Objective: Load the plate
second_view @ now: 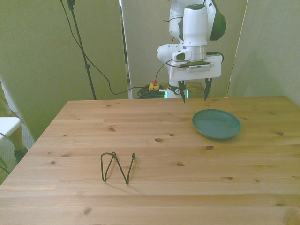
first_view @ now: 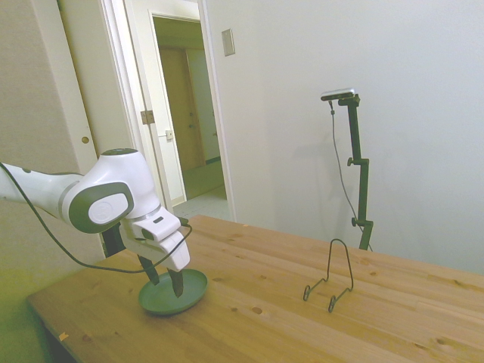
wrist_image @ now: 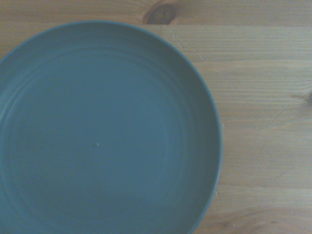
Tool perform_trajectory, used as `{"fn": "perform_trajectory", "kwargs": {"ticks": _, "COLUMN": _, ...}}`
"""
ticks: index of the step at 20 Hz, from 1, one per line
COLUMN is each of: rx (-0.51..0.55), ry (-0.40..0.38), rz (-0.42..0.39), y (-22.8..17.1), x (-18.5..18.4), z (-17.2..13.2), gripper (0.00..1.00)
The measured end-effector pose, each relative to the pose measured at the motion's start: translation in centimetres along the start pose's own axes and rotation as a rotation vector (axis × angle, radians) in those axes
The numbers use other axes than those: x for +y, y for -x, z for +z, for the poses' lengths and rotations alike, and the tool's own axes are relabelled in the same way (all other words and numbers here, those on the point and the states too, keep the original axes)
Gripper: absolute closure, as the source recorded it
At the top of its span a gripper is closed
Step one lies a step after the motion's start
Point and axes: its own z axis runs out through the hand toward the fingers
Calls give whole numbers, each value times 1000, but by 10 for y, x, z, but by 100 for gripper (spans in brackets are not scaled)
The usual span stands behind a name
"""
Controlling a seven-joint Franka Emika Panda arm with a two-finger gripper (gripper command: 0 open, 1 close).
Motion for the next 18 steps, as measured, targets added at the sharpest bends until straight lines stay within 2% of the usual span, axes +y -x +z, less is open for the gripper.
{"fn": "perform_trajectory", "kwargs": {"ticks": 3, "rx": -13, "ry": 9, "rz": -7, "y": 1, "x": -1, "z": 1, "gripper": 0}}
{"fn": "perform_trajectory", "kwargs": {"ticks": 7, "rx": -15, "ry": 0, "rz": -98, "y": 2, "x": -28, "z": -5, "gripper": 0}}
{"fn": "perform_trajectory", "kwargs": {"ticks": 11, "rx": -40, "ry": 21, "rz": -225, "y": -20, "x": -54, "z": -1, "gripper": 0}}
{"fn": "perform_trajectory", "kwargs": {"ticks": 16, "rx": -13, "ry": 46, "rz": -448, "y": -37, "x": -73, "z": 3, "gripper": 0}}
{"fn": "perform_trajectory", "kwargs": {"ticks": 18, "rx": 17, "ry": 65, "rz": -482, "y": -37, "x": -78, "z": 4, "gripper": 0}}
